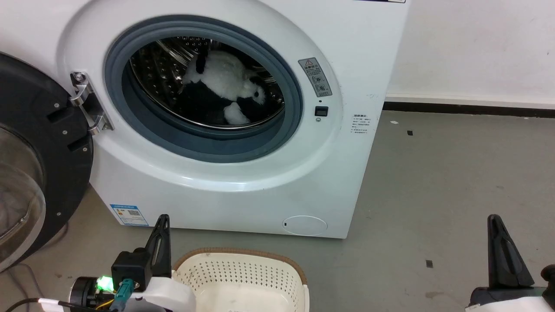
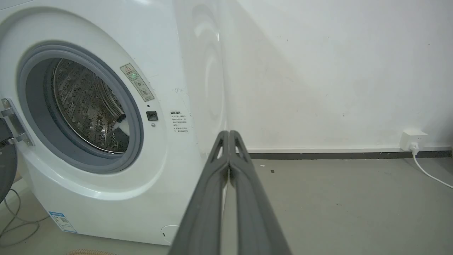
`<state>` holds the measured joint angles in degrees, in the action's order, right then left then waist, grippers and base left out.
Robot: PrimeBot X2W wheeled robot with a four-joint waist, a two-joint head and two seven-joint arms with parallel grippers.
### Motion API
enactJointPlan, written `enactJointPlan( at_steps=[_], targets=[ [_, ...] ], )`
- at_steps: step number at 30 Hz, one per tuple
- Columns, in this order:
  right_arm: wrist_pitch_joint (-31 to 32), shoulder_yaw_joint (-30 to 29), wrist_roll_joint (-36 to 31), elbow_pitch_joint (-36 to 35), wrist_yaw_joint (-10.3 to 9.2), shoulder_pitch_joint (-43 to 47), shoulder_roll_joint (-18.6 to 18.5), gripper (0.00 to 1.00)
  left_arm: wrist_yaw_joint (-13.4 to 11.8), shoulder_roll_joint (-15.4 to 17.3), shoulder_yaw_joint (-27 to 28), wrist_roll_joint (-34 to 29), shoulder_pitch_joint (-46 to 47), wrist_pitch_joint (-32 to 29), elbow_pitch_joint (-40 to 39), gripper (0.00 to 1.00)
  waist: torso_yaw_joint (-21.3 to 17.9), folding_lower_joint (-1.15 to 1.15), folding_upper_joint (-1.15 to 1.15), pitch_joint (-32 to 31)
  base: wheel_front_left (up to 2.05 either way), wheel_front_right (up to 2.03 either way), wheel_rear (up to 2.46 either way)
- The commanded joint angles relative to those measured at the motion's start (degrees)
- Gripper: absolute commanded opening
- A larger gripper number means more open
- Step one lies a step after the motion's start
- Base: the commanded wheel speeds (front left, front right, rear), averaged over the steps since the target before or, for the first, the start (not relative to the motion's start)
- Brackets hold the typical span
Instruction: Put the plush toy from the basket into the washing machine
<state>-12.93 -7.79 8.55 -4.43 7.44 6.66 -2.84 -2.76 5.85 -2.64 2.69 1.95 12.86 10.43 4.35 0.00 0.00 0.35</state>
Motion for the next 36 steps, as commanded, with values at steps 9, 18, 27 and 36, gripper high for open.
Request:
enactJointPlan(
  at_steps=[9,18,27,36],
  targets=[
    [1.22,0.82,-0.99,0.50,0.02,-1.27,-0.01,0.00,0.50,-0.47,0.42,-0.54,-0.41,-1.24,-1.29,0.00,-0.37,0.00,0.00,-0.03,0.00,0.00,0.00],
    [2.40,1.52,-1.75,0.90,0.02,-1.81,-0.01,0.00,0.73,-0.72,0.65,-0.75,-0.57,-2.40,-2.20,0.00,-0.77,0.00,0.00,-0.06,0.00,0.00,0.00],
    [3.34,2.08,-2.36,1.21,0.02,-2.24,-0.01,0.00,0.91,-0.92,0.82,-0.93,-0.69,-3.34,-2.94,0.00,-1.09,0.00,0.00,-0.09,0.00,0.00,0.00],
    [4.40,2.72,-3.04,1.57,0.03,-2.73,-0.02,0.00,1.11,-1.15,1.03,-1.12,-0.83,-4.39,-3.77,0.00,-1.45,0.00,0.00,-0.12,0.00,0.00,0.00]
  ],
)
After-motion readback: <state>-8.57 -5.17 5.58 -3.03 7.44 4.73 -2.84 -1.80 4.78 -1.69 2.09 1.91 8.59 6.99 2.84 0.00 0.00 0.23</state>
